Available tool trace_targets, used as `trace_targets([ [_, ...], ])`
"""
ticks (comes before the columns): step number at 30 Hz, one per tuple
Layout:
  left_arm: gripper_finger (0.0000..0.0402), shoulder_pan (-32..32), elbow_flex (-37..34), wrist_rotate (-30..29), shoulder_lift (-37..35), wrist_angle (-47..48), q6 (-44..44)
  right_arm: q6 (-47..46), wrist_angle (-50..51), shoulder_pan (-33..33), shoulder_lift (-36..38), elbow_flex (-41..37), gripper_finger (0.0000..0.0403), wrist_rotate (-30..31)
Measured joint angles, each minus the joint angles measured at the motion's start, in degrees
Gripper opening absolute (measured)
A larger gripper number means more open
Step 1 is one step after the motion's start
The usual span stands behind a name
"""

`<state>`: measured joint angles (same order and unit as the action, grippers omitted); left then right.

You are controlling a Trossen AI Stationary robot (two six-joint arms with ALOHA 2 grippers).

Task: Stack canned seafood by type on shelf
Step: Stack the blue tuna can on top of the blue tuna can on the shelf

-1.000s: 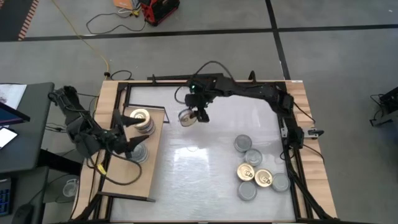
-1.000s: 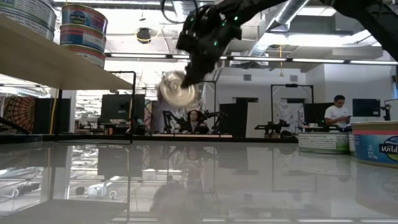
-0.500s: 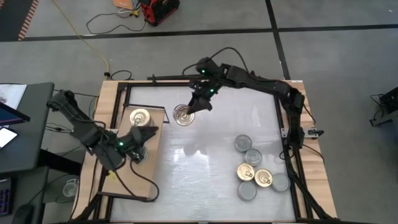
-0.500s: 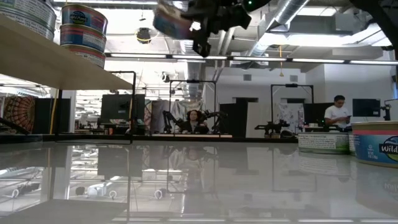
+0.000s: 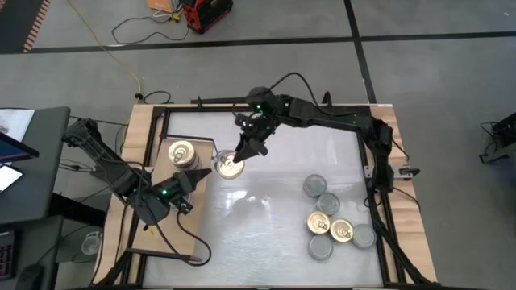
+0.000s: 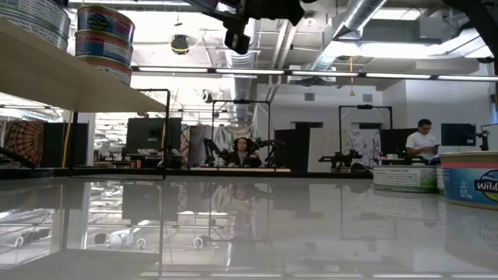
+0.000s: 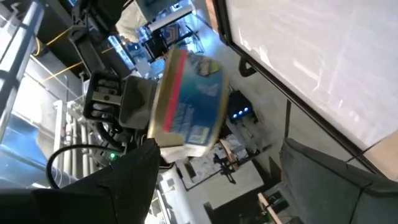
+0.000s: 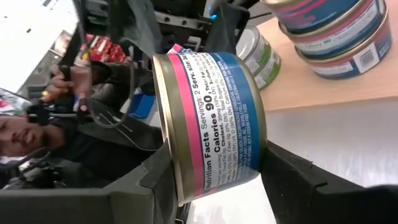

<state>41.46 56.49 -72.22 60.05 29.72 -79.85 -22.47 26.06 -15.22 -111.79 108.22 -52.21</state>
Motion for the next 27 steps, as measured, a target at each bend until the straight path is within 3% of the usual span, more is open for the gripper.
trace_targets([
  [11,0.0314,-1.0,0.0,6.9,0.0,-8.3,-11.8,-5.0,-3.1,2.5,0.0,0.0,0.0214,3.4],
  [21,0.0311,-5.6,0.0,15.8,0.0,-15.2,-22.8,-7.7,-4.0,4.0,0.0,0.0,0.0214,4.4],
  [27,0.0262,-7.6,0.0,18.0,0.0,-15.1,-23.0,-7.7,-3.9,3.8,0.0,0.0,0.0217,4.3],
])
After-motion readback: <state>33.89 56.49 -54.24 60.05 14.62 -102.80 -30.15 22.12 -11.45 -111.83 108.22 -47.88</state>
